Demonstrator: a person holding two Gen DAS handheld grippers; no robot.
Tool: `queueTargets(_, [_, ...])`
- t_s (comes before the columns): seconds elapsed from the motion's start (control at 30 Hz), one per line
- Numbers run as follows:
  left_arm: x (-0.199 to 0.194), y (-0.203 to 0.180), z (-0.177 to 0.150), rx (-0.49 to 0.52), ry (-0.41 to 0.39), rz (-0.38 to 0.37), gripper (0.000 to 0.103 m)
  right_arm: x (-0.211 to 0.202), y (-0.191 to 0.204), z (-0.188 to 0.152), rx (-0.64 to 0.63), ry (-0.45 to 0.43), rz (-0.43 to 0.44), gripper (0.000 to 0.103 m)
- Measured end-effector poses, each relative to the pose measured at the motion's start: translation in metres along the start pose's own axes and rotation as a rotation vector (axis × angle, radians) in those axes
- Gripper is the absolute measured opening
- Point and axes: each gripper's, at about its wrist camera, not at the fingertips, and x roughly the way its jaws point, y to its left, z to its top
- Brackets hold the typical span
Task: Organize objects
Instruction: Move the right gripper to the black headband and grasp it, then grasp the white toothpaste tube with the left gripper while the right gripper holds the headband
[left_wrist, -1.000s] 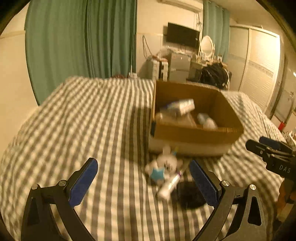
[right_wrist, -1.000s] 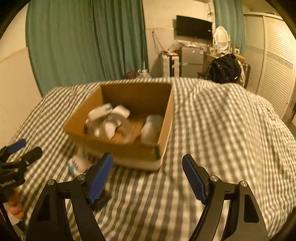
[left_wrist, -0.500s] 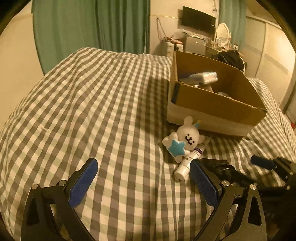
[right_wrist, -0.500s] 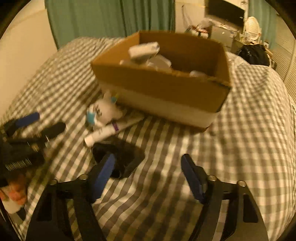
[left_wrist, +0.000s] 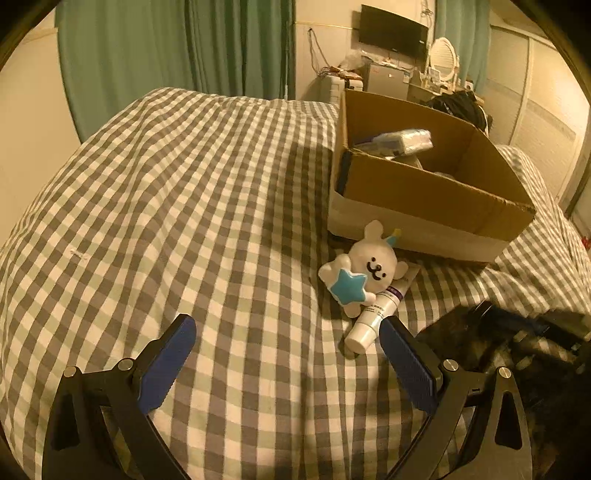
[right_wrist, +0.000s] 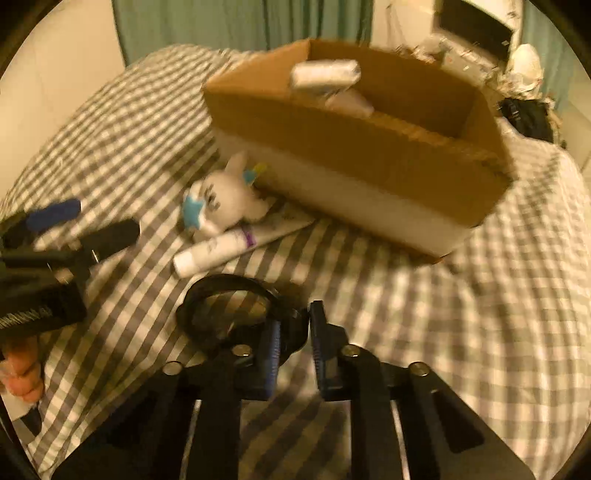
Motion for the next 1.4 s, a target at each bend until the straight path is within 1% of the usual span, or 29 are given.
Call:
queueTargets(0.07, [0.003, -0.007, -0.001, 0.029, 0.005, 0.001, 0.102, -0.015, -0.009, 0.001, 0.033, -0.05, -0.015, 0.012])
queueTargets(0.17, [0.012, -0.017, 0.001, 0.071, 0.025, -0.017, 0.098, -0.033, -0.027, 0.005, 0.069, -0.107, -0.053, 0.012])
queueTargets(0.27, [0.022, -0.028, 0.003, 0.08, 0.055, -0.067, 0.092, -0.05, -0.046, 0.013, 0.098, -0.155, -0.118, 0.012])
queueTargets(0.3, [0.029, -0.032, 0.004, 0.082, 0.069, -0.085, 0.088, -0.054, -0.053, 0.014, 0.115, -0.165, -0.124, 0.012])
queueTargets(0.33, [0.034, -0.036, 0.006, 0.086, 0.081, -0.093, 0.083, -0.057, -0.062, 0.013, 0.146, -0.175, -0.112, 0.012])
queueTargets(0.37, [0.038, -0.038, 0.007, 0.091, 0.091, -0.097, 0.081, -0.056, -0.063, 0.016, 0.161, -0.175, -0.101, 0.012])
queueTargets(0.43, [0.051, -0.046, 0.009, 0.109, 0.121, -0.103, 0.071, -0.053, -0.069, 0.016, 0.188, -0.168, -0.077, 0.012])
queueTargets(0.5, [0.064, -0.055, 0.01, 0.128, 0.159, -0.122, 0.063, -0.051, -0.068, 0.015, 0.189, -0.163, -0.068, 0.012])
queueTargets(0.57, [0.074, -0.061, 0.011, 0.14, 0.187, -0.121, 0.062, -0.052, -0.066, 0.016, 0.182, -0.166, -0.06, 0.012])
queueTargets(0.6, [0.079, -0.063, 0.013, 0.14, 0.193, -0.127, 0.058, -0.052, -0.065, 0.016, 0.182, -0.167, -0.058, 0.012])
queueTargets(0.63, [0.081, -0.064, 0.015, 0.136, 0.196, -0.135, 0.05, -0.056, -0.069, 0.013, 0.183, -0.167, -0.056, 0.012])
queueTargets(0.67, [0.083, -0.064, 0.016, 0.129, 0.199, -0.15, 0.047, -0.056, -0.07, 0.012, 0.185, -0.165, -0.052, 0.012])
queueTargets(0.7, [0.084, -0.064, 0.017, 0.12, 0.199, -0.162, 0.041, -0.055, -0.071, 0.01, 0.187, -0.163, -0.05, 0.012])
queueTargets(0.77, [0.082, -0.064, 0.016, 0.125, 0.195, -0.176, 0.035, -0.054, -0.072, 0.01, 0.191, -0.16, -0.045, 0.012])
queueTargets(0.83, [0.077, -0.065, 0.013, 0.141, 0.19, -0.182, 0.027, -0.053, -0.071, 0.009, 0.19, -0.155, -0.046, 0.012])
queueTargets(0.87, [0.074, -0.066, 0.011, 0.146, 0.189, -0.187, 0.025, -0.053, -0.071, 0.009, 0.189, -0.155, -0.047, 0.012])
queueTargets(0.97, [0.06, -0.065, 0.003, 0.159, 0.192, -0.197, 0.024, -0.053, -0.069, 0.008, 0.184, -0.157, -0.055, 0.012])
queueTargets(1.03, [0.05, -0.067, -0.005, 0.186, 0.198, -0.181, 0.024, -0.054, -0.068, 0.007, 0.181, -0.16, -0.061, 0.012])
queueTargets(1.1, [0.042, -0.069, -0.012, 0.215, 0.202, -0.143, 0.024, -0.056, -0.066, 0.006, 0.178, -0.163, -0.065, 0.012])
queueTargets(1.17, [0.03, -0.068, -0.018, 0.227, 0.188, -0.126, 0.024, -0.06, -0.063, 0.004, 0.171, -0.169, -0.076, 0.012])
queueTargets(1.27, [0.009, -0.063, -0.021, 0.211, 0.164, -0.156, 0.024, -0.066, -0.058, 0.001, 0.159, -0.174, -0.087, 0.012])
queueTargets(1.4, [-0.015, -0.055, -0.019, 0.183, 0.129, -0.178, 0.024, -0.075, -0.055, -0.004, 0.157, -0.179, -0.097, 0.012])
